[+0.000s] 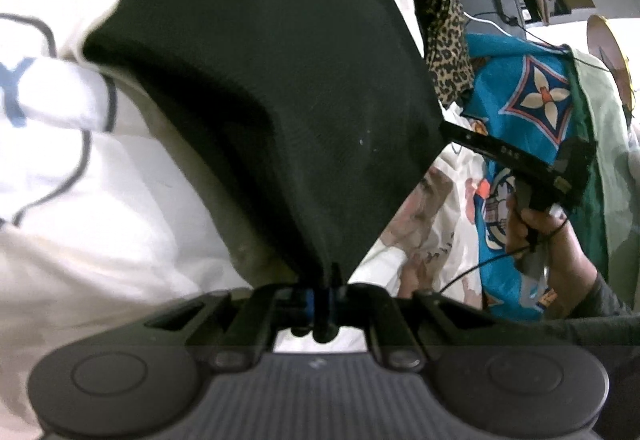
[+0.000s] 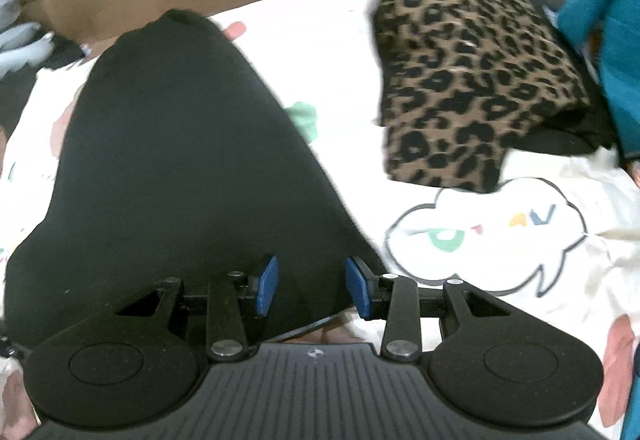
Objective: Fold clothes
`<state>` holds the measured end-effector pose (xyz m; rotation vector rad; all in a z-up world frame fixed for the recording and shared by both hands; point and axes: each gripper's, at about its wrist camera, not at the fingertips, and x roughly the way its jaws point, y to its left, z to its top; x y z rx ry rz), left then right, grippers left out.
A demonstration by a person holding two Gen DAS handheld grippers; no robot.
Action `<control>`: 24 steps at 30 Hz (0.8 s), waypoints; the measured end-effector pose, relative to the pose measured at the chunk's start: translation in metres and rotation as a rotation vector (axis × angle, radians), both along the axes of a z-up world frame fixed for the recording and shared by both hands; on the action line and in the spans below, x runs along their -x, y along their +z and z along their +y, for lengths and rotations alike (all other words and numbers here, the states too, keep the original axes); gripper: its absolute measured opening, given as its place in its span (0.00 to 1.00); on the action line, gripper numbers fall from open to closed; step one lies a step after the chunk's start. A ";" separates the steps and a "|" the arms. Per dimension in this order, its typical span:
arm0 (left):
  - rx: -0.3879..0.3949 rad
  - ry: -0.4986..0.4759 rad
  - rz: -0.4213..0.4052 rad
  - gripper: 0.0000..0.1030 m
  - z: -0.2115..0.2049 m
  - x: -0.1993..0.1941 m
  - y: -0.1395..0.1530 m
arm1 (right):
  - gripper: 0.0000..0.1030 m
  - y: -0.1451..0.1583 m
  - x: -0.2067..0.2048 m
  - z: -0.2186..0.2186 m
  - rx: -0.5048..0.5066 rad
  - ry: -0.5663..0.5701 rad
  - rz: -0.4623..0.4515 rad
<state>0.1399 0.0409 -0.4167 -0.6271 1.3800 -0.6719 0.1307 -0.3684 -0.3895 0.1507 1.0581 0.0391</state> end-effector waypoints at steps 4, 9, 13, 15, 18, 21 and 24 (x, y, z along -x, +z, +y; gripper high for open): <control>-0.026 0.017 -0.014 0.06 0.009 -0.002 0.009 | 0.44 -0.007 -0.003 -0.007 -0.010 -0.011 0.012; -0.084 0.016 -0.048 0.06 0.022 -0.001 0.017 | 0.44 -0.012 -0.010 -0.012 -0.036 -0.012 0.025; -0.128 0.029 -0.059 0.06 0.031 -0.001 0.019 | 0.44 -0.017 -0.016 -0.011 -0.066 0.019 0.034; -0.152 0.031 -0.063 0.06 0.033 -0.002 0.018 | 0.44 -0.019 -0.019 -0.005 -0.075 0.047 0.037; -0.187 0.040 -0.065 0.06 0.038 -0.004 0.018 | 0.44 -0.021 -0.022 0.003 -0.093 0.070 0.041; -0.211 0.051 -0.064 0.06 0.042 -0.006 0.017 | 0.44 -0.021 -0.025 0.013 -0.105 0.086 0.043; -0.218 0.053 -0.060 0.06 0.043 -0.007 0.015 | 0.43 -0.024 -0.027 0.024 -0.104 0.120 0.051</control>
